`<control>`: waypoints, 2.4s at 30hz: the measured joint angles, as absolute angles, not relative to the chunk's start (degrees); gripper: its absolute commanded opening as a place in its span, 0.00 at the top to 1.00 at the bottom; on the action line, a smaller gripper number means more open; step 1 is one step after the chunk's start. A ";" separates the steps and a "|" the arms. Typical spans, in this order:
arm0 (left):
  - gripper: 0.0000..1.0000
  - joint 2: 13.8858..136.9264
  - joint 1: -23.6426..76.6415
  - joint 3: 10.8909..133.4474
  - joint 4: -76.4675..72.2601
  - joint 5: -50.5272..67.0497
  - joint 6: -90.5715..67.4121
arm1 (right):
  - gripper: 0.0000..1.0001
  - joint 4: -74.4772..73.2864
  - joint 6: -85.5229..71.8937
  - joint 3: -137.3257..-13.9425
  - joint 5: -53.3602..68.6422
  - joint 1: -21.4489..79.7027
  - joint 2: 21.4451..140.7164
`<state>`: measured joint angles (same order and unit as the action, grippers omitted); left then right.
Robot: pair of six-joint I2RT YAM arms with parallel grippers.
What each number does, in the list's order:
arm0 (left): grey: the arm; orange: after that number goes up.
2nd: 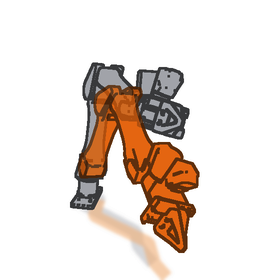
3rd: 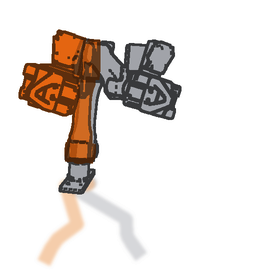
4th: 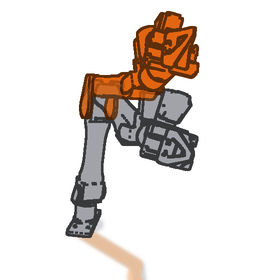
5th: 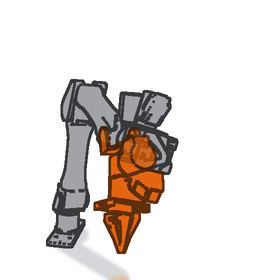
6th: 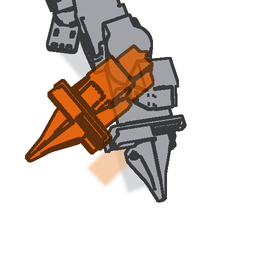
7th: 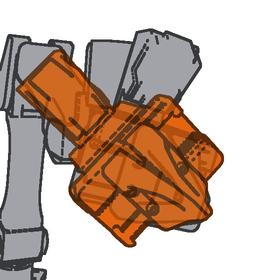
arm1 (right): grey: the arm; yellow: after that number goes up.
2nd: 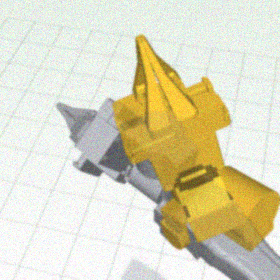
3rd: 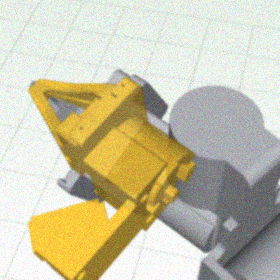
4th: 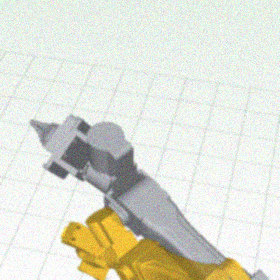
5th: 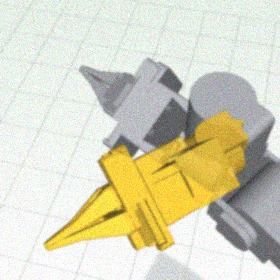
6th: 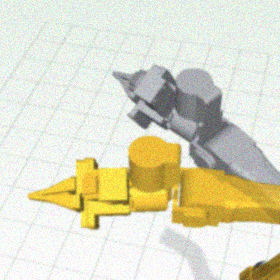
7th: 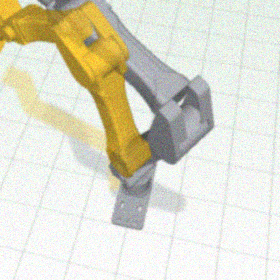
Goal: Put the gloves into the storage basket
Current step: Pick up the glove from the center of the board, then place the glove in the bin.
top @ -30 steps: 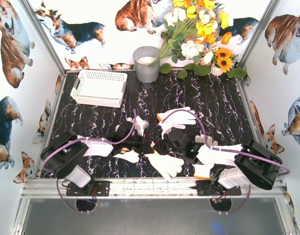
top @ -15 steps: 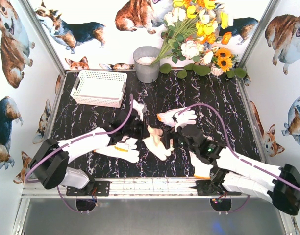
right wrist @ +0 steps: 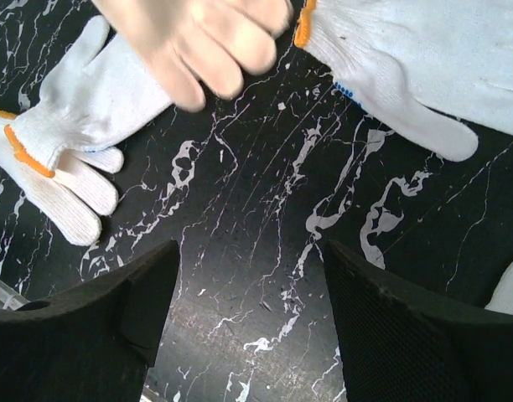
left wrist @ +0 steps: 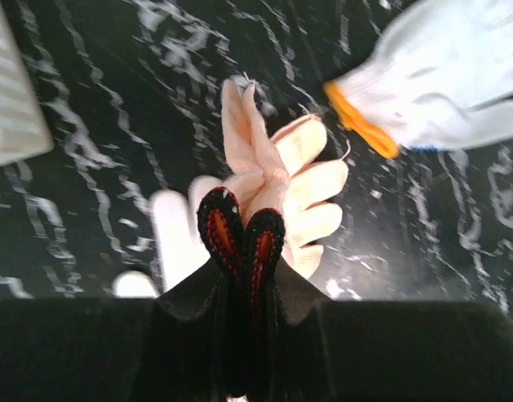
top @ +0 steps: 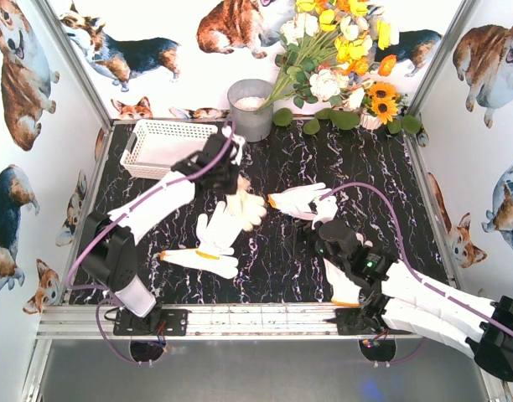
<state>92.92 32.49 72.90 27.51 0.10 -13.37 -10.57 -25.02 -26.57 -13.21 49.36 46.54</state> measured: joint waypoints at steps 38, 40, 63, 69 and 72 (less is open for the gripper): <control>1.00 118.13 15.84 117.05 44.64 -3.68 11.25 | 0.29 -4.95 -28.69 -25.28 -7.75 49.36 56.77; 1.00 118.24 14.92 117.36 44.66 -3.81 11.70 | 0.29 -4.40 -28.75 -25.34 -7.40 49.36 57.54; 1.00 125.51 5.63 113.51 35.20 1.48 12.49 | 0.29 -2.96 -28.86 -27.70 -5.76 49.36 62.24; 1.00 129.43 3.18 112.99 32.08 1.85 12.47 | 0.29 -2.94 -28.86 -27.73 -5.63 49.36 62.19; 1.00 130.72 2.39 112.81 31.18 1.41 12.49 | 0.29 -3.25 -28.86 -27.77 -5.63 49.36 61.78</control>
